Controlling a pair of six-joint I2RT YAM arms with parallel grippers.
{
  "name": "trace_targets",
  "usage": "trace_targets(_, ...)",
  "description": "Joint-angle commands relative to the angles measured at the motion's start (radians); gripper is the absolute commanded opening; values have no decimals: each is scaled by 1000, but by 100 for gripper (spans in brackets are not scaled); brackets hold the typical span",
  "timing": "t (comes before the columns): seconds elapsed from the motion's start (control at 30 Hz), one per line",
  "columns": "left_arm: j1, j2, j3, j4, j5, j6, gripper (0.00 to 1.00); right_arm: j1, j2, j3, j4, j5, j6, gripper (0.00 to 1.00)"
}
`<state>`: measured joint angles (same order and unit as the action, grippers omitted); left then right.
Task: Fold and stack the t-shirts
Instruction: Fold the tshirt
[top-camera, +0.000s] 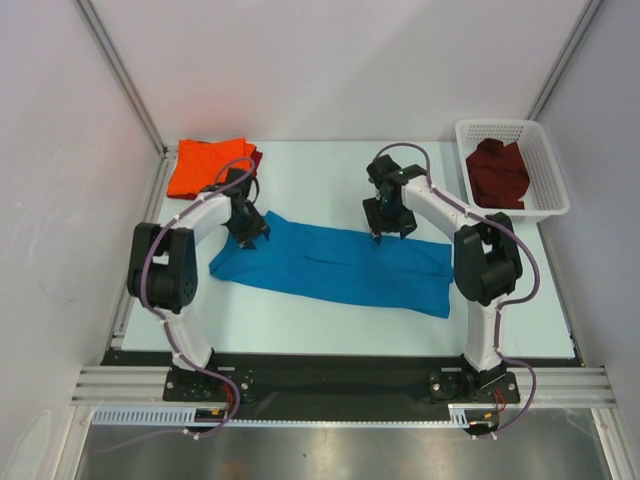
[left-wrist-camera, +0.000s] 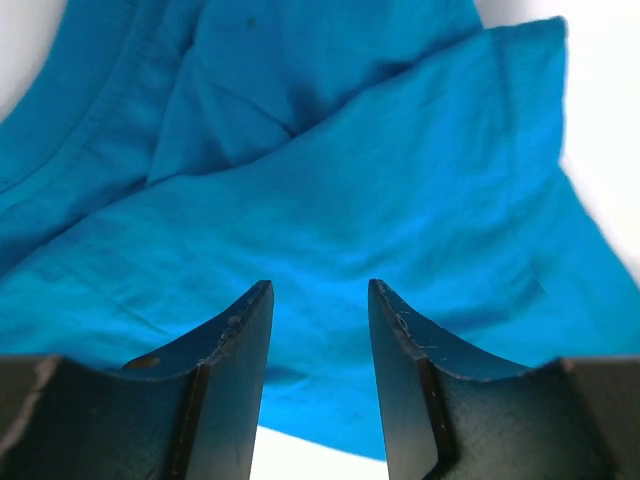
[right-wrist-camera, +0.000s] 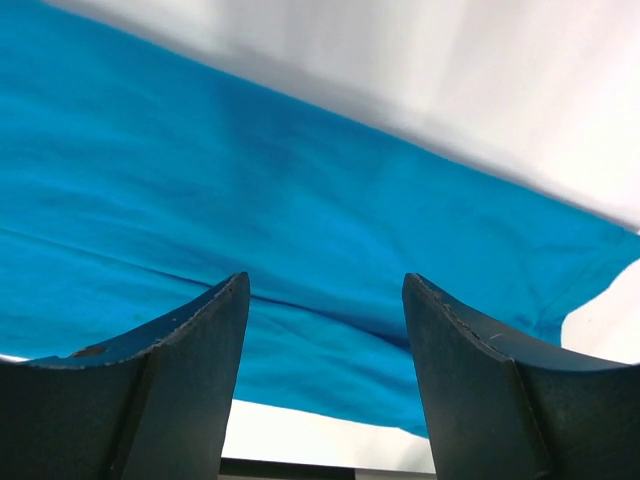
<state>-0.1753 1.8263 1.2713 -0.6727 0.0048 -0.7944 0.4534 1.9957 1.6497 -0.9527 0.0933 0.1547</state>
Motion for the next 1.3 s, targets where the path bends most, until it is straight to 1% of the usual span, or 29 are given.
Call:
trace_targets(0.0,-64,53,83,-88,-94,-34,49,45,11,36,35,59,-34,69)
trace_targets(0.1,-92,109,122,-114,-118,-55,49,45,41,32,43,54,-23,69)
trace_targets(0.23,-108,152,134,-100,-147,-58,49,44,74,-10,81,31,-1,69)
trace_targets(0.33,-110,203,160,-94,-131,-39,49,33,72,-63,124,-9,19,69)
trace_targets(0.4,-112,225,184,-78,-106,-17,48,31,61,-114,152,2,23,69)
trace_targets(0.53,-118,280,221,-47,-48,47,45,8,52,-206,173,-9,72,69)
trace_targets(0.6,-130,298,241,-33,-46,66,45,4,22,-252,198,6,101,69)
trace_targets(0.63,-135,303,252,-28,-48,86,45,1,11,-301,203,19,111,69)
trace_targets(0.7,-154,344,310,-31,-39,101,45,-2,-15,-344,215,17,143,69)
trace_targets(0.73,-159,362,332,-33,-20,107,44,-1,-38,-379,215,16,150,69)
trace_targets(0.77,-164,379,371,-22,30,110,42,2,-52,-402,222,14,172,69)
trace_targets(0.8,-174,419,394,-21,50,109,41,4,-64,-419,226,10,180,69)
trace_targets(0.87,-187,450,460,-13,78,116,41,10,-97,-465,238,-10,201,69)
trace_targets(0.93,-207,499,511,-10,77,130,41,22,-123,-490,249,-46,236,69)
trace_targets(0.97,-214,516,563,-10,89,139,41,31,-127,-505,262,-53,246,69)
trace_targets(1.03,-220,566,612,-4,110,155,42,68,-133,-518,272,-63,275,69)
trace_targets(1.13,-230,635,732,8,149,196,42,105,-120,-527,287,-116,339,70)
trace_targets(1.17,-233,651,794,19,162,210,42,116,-115,-525,295,-125,351,69)
trace_targets(1.27,-225,714,896,62,218,241,43,157,-100,-496,286,-144,387,70)
